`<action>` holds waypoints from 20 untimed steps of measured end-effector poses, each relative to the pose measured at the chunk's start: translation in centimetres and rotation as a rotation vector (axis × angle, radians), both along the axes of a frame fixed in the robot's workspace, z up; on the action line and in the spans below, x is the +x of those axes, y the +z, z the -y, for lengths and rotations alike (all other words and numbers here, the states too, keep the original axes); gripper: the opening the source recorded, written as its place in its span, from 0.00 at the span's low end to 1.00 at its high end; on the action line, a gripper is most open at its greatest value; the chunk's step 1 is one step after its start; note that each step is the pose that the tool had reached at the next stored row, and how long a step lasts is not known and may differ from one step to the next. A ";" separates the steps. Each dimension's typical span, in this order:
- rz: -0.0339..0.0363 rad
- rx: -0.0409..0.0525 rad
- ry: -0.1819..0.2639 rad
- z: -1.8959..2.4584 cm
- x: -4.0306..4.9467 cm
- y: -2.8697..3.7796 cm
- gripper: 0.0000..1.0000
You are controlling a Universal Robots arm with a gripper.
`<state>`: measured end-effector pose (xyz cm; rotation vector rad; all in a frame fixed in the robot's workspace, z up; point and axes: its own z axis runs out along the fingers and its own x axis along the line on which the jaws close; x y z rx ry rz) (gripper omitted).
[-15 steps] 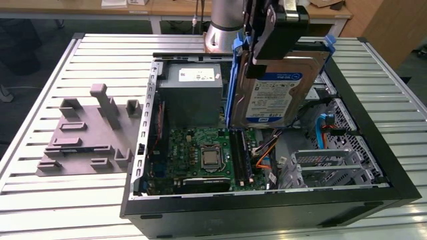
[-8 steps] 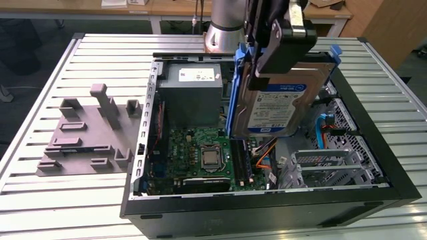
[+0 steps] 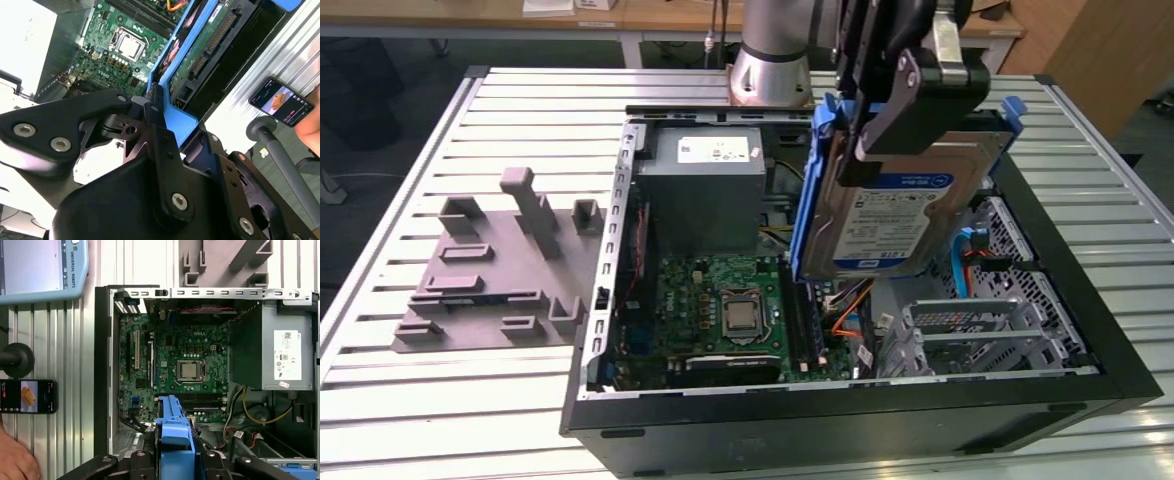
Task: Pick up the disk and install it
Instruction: 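Insert the disk into the insertion slot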
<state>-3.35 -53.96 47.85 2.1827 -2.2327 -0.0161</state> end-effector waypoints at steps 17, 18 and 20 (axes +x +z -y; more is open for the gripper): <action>-0.0004 -0.0001 0.000 1.25 1.55 -0.46 0.36; -0.0005 0.0001 0.000 1.27 1.84 -0.52 0.36; -0.0007 0.0000 0.000 1.32 2.32 -0.60 0.36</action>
